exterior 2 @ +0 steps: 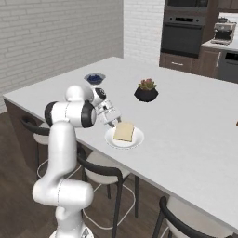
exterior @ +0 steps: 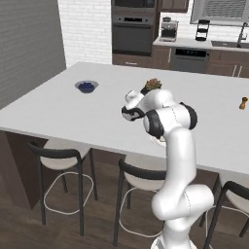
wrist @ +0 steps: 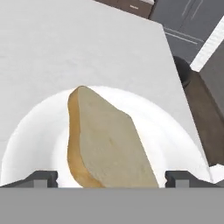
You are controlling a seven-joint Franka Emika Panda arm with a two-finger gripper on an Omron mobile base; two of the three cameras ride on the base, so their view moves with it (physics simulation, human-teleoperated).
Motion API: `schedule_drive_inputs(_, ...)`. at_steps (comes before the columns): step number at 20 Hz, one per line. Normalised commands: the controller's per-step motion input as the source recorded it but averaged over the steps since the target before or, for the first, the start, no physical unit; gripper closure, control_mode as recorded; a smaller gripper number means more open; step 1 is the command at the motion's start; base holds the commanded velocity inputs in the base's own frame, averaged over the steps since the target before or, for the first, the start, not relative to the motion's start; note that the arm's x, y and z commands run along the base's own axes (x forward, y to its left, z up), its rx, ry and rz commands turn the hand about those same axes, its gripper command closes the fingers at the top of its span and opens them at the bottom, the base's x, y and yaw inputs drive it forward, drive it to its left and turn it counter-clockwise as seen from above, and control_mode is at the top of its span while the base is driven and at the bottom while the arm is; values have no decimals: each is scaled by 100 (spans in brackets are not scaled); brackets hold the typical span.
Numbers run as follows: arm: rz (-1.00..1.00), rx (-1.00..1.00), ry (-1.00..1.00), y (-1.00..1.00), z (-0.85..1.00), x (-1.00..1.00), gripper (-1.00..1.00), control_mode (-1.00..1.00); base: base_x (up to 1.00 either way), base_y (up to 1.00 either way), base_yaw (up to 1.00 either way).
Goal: Start the toaster. Once the lever pops up, take the bread to the plate on the dining counter.
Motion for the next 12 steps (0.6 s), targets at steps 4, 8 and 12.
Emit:
schedule_drive_inputs(4, 0, 0, -38, 0, 2, 4, -100, -100, 0, 0, 0)
schedule_drive_inputs(8, 3, 0, -44, 0, 12, 4, -100, -100, 0, 0, 0)
schedule_drive_inputs(12, 7, 0, -48, 0, 21, 2, -100, -100, 0, 0, 0)
